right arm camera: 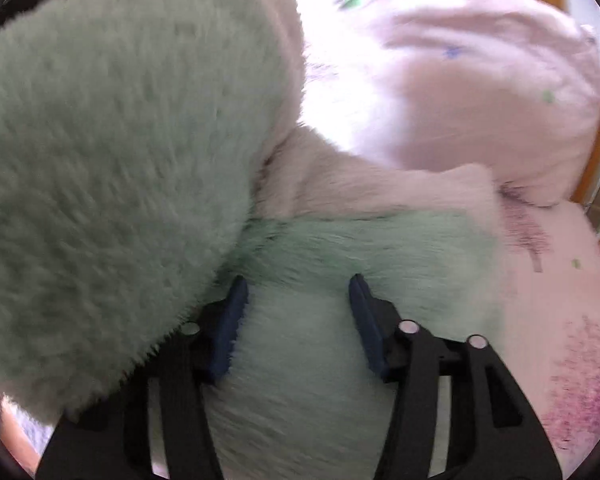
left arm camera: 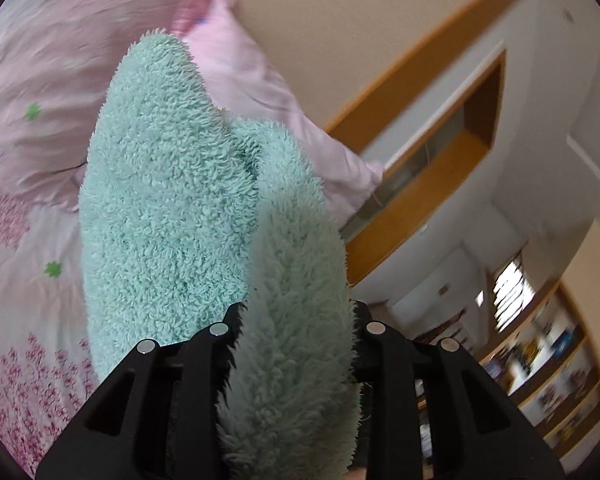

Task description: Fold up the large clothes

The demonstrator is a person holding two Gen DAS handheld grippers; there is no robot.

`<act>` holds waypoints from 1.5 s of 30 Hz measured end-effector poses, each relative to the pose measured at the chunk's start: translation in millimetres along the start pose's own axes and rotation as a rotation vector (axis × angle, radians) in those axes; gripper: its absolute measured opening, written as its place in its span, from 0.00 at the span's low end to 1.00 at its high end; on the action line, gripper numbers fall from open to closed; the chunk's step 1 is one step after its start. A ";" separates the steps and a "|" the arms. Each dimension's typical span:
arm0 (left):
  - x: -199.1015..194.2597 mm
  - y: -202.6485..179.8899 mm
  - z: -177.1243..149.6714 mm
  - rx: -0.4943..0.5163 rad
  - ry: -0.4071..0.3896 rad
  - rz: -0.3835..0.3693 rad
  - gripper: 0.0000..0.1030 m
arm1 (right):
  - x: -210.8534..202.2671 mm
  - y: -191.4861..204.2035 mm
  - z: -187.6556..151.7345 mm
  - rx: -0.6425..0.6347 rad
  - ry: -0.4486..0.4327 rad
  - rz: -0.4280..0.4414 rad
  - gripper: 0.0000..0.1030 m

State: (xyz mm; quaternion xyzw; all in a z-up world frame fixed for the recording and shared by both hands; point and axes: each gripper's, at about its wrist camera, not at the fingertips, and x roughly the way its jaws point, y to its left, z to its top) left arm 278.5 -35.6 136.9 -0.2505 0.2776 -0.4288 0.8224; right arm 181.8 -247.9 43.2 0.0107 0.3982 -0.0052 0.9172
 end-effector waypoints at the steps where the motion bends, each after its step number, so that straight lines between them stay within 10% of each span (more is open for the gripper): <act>1: 5.5 -7.1 -2.7 0.027 0.012 0.004 0.28 | -2.5 -5.3 -2.9 0.006 0.001 -0.009 0.57; 12: 67.7 -73.3 -59.0 0.320 0.135 0.078 0.28 | -61.6 -128.2 -16.4 0.236 -0.041 -0.194 0.57; 16: 87.6 -98.5 -93.0 0.516 0.143 0.135 0.29 | -94.1 -187.7 0.5 0.457 -0.122 0.044 0.56; 22: 109.0 -126.2 -145.6 0.808 0.156 0.224 0.32 | -97.0 -184.1 49.5 0.456 -0.104 0.372 0.61; 31: 115.7 -128.2 -164.9 0.956 0.109 0.322 0.38 | -58.8 -164.8 62.8 0.403 0.026 0.462 0.62; 35: 110.6 -131.8 -173.0 1.029 0.084 0.363 0.53 | -30.6 -149.3 65.0 0.399 0.092 0.444 0.21; 40: 78.2 -140.6 -162.2 0.973 0.117 0.240 0.60 | -12.5 -146.3 56.8 0.405 0.105 0.422 0.18; 45: 17.5 -110.3 -97.5 0.601 0.162 0.050 0.63 | -2.3 -150.1 50.0 0.409 0.120 0.373 0.18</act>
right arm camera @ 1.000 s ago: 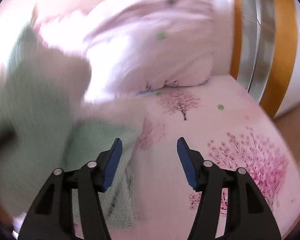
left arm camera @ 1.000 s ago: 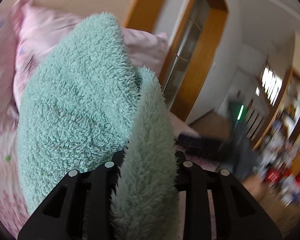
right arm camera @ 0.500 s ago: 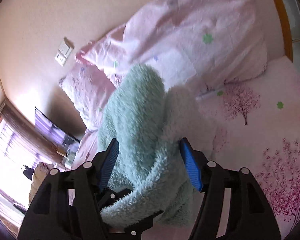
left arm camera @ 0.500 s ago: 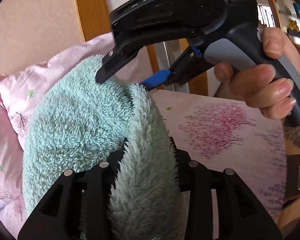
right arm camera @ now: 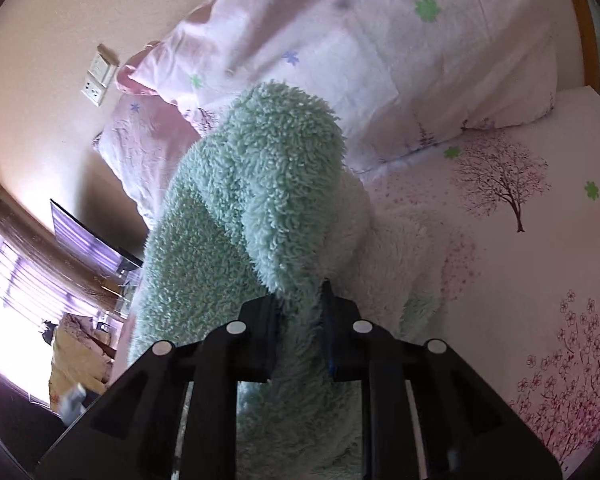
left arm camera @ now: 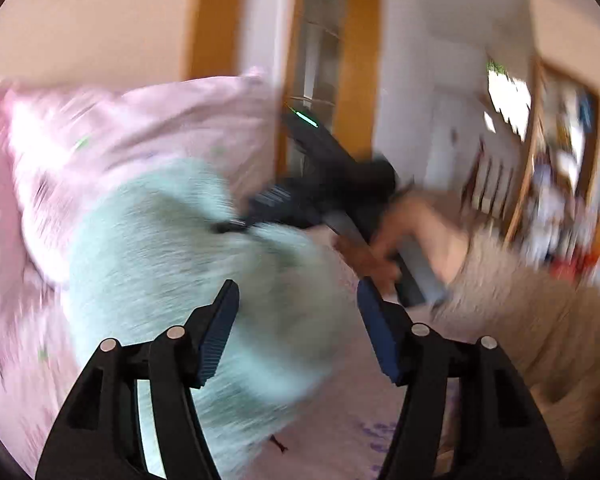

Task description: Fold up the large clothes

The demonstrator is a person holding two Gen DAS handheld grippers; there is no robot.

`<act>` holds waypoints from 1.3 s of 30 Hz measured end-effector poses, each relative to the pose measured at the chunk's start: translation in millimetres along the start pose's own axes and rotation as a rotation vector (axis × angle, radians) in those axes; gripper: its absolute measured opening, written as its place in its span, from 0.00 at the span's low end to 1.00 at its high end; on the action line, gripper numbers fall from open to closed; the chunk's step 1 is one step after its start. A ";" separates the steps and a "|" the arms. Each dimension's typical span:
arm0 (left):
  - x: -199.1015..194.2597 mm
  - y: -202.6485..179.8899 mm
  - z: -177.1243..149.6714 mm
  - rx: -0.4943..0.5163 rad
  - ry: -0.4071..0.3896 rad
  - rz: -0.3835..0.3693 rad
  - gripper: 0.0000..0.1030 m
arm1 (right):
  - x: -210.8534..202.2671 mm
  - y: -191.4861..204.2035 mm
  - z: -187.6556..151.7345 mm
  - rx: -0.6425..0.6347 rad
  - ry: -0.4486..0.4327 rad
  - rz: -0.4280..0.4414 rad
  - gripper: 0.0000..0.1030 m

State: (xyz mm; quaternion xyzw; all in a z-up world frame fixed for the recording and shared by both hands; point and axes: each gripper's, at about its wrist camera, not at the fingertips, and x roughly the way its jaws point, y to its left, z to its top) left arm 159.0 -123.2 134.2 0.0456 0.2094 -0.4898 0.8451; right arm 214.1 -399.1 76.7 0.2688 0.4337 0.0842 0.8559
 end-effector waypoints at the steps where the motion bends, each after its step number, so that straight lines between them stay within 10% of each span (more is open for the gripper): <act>1: -9.8 23.2 6.8 -0.080 -0.018 -0.012 0.63 | 2.3 -1.7 -0.9 0.003 0.005 -0.008 0.18; 8: 0.2 99.7 22.4 -0.286 -0.016 0.086 0.63 | 12.2 -20.1 -2.9 0.037 0.032 0.000 0.18; 14: 36.2 89.0 -0.4 -0.202 0.139 0.160 0.64 | 21.2 -49.0 -1.7 0.145 0.051 0.005 0.20; 23: 49.4 86.4 -7.4 -0.187 0.172 0.171 0.66 | -80.9 21.9 -16.6 -0.099 -0.174 -0.029 0.37; 31: 46.7 86.4 -12.9 -0.187 0.165 0.172 0.68 | -20.2 62.4 -71.5 -0.277 0.016 -0.137 0.36; 39: 56.3 78.6 -21.0 -0.152 0.161 0.177 0.70 | -2.8 4.3 -83.9 -0.083 0.004 0.026 0.37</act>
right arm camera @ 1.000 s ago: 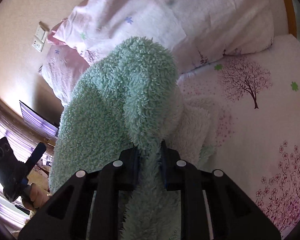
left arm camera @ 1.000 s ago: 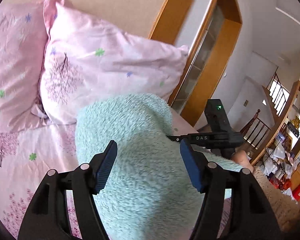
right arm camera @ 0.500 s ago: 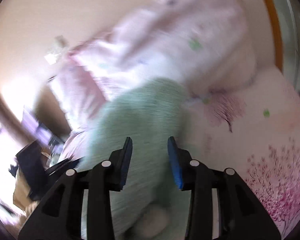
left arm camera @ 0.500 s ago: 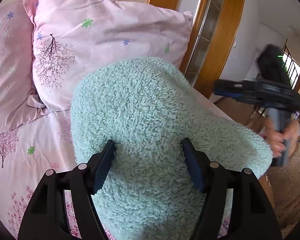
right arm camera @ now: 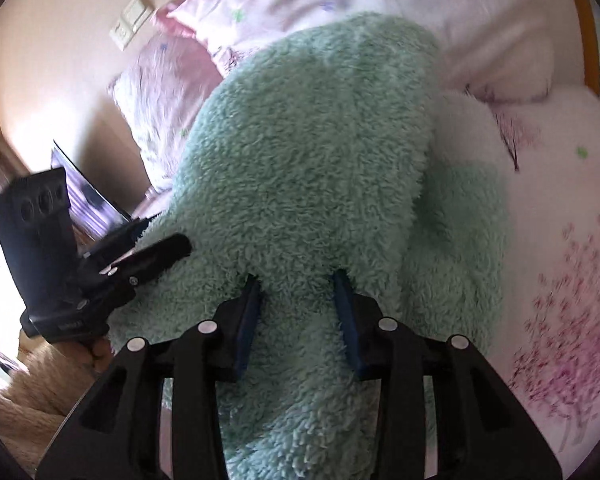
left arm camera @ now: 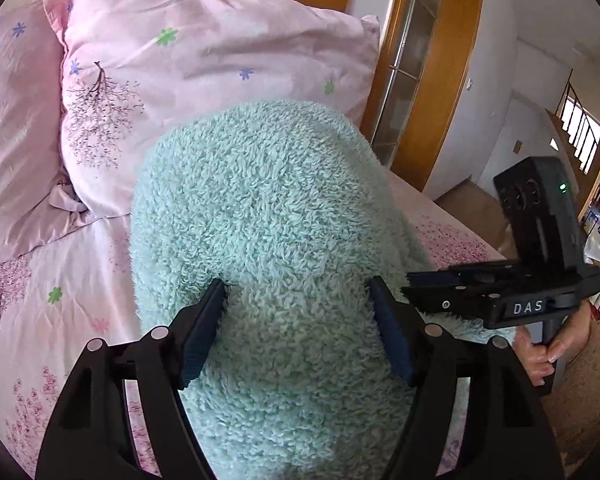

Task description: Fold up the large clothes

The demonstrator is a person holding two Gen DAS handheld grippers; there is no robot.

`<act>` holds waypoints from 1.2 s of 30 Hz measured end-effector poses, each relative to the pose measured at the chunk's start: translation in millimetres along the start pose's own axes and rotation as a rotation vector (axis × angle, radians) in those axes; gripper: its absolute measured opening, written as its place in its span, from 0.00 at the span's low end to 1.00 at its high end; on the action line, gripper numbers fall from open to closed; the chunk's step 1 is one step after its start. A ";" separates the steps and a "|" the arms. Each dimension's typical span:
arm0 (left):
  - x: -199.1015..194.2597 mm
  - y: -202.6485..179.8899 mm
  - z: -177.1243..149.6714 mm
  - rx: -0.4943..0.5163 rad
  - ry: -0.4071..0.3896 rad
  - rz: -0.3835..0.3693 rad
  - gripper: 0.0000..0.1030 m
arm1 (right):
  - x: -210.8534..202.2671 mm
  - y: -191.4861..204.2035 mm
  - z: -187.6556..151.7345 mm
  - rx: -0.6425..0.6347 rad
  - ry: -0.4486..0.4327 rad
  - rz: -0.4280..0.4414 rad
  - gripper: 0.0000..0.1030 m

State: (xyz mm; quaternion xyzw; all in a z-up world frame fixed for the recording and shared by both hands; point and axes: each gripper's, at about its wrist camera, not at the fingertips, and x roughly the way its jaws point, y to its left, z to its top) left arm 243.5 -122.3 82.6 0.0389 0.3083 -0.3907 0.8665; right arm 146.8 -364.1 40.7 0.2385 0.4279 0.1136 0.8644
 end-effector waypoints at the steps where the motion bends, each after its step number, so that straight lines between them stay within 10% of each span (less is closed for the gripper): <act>1: 1.8 -4.6 0.9 0.014 -0.004 0.005 0.71 | 0.2 -5.8 -0.5 0.021 -0.002 0.011 0.37; 5: 6.3 -20.8 0.9 0.072 -0.021 0.044 0.74 | -18.1 -19.4 10.9 0.096 -0.015 0.090 0.39; 9: 4.8 -14.8 4.7 0.042 -0.019 0.022 0.74 | -48.3 -29.4 54.5 0.142 -0.136 0.075 0.73; 14: 4.4 -13.7 6.1 0.035 -0.018 0.026 0.75 | -16.6 -58.9 93.0 0.292 -0.087 0.059 0.73; 16: 4.7 -14.5 7.3 0.034 -0.014 0.030 0.75 | -2.5 -60.4 96.0 0.315 -0.075 0.099 0.65; 18: 4.1 -14.6 7.5 0.032 -0.014 0.032 0.76 | 5.7 -59.9 95.2 0.328 -0.075 0.130 0.18; 19: 3.7 -14.2 7.5 0.030 -0.015 0.033 0.76 | 6.1 -60.6 93.6 0.327 -0.081 0.119 0.12; 29: -7.5 -19.3 9.5 0.040 -0.049 0.050 0.76 | 2.8 -70.3 81.7 0.336 -0.089 -0.050 0.08; 36: -47.6 -2.9 30.0 -0.040 -0.131 0.003 0.75 | 15.1 -67.6 85.9 0.231 -0.007 -0.328 0.07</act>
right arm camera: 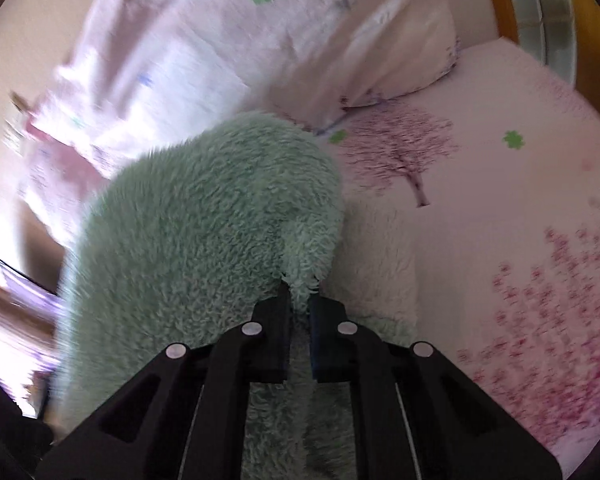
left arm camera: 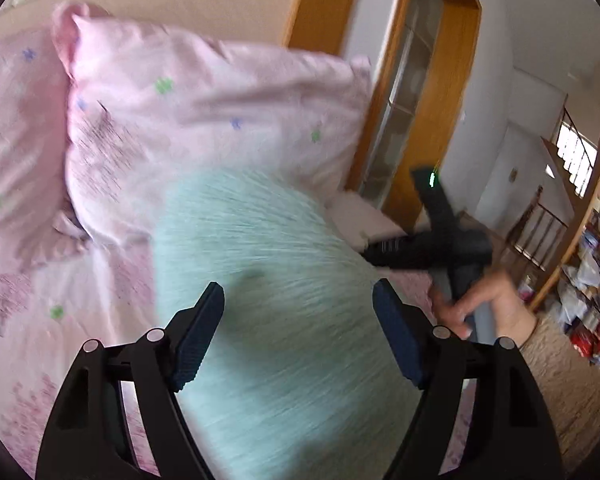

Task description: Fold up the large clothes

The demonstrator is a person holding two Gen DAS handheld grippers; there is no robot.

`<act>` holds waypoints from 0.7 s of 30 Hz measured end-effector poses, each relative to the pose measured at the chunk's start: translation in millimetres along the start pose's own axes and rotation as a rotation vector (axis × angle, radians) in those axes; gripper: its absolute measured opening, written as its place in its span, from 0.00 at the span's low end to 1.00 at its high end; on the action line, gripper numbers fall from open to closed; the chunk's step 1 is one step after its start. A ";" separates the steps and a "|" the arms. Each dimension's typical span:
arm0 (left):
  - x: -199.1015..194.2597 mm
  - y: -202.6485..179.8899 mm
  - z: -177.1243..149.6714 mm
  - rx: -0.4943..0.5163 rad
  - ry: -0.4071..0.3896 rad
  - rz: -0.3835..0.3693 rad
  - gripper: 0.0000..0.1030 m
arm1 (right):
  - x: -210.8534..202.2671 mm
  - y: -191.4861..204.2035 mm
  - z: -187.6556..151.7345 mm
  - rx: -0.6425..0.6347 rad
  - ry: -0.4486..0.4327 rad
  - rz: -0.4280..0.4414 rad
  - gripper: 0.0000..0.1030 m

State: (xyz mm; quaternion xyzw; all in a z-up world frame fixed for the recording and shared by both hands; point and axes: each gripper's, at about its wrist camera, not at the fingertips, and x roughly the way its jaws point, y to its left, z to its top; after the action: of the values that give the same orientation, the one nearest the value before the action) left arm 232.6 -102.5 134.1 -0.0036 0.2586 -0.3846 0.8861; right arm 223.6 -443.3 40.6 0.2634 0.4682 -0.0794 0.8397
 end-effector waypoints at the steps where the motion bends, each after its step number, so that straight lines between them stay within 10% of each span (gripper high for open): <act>1: -3.2 2.9 4.7 0.011 -0.014 0.021 0.75 | 2.3 -0.9 0.5 -0.012 0.007 -0.034 0.07; 9: 25.8 21.5 35.8 -0.013 0.036 0.068 0.75 | 8.9 11.4 5.0 -0.116 0.014 -0.074 0.08; 14: 45.0 5.2 27.1 0.122 0.129 0.140 0.75 | -17.9 18.1 -5.5 -0.167 -0.054 -0.072 0.31; 21: 50.0 21.3 11.6 0.065 0.166 0.121 0.75 | -92.4 24.5 -60.4 -0.205 -0.189 0.120 0.38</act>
State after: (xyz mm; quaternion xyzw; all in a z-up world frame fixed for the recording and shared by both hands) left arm 280.9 -123.9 117.1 0.0730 0.3183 -0.3375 0.8829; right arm 137.2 -401.7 100.6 0.1951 0.3760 -0.0052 0.9058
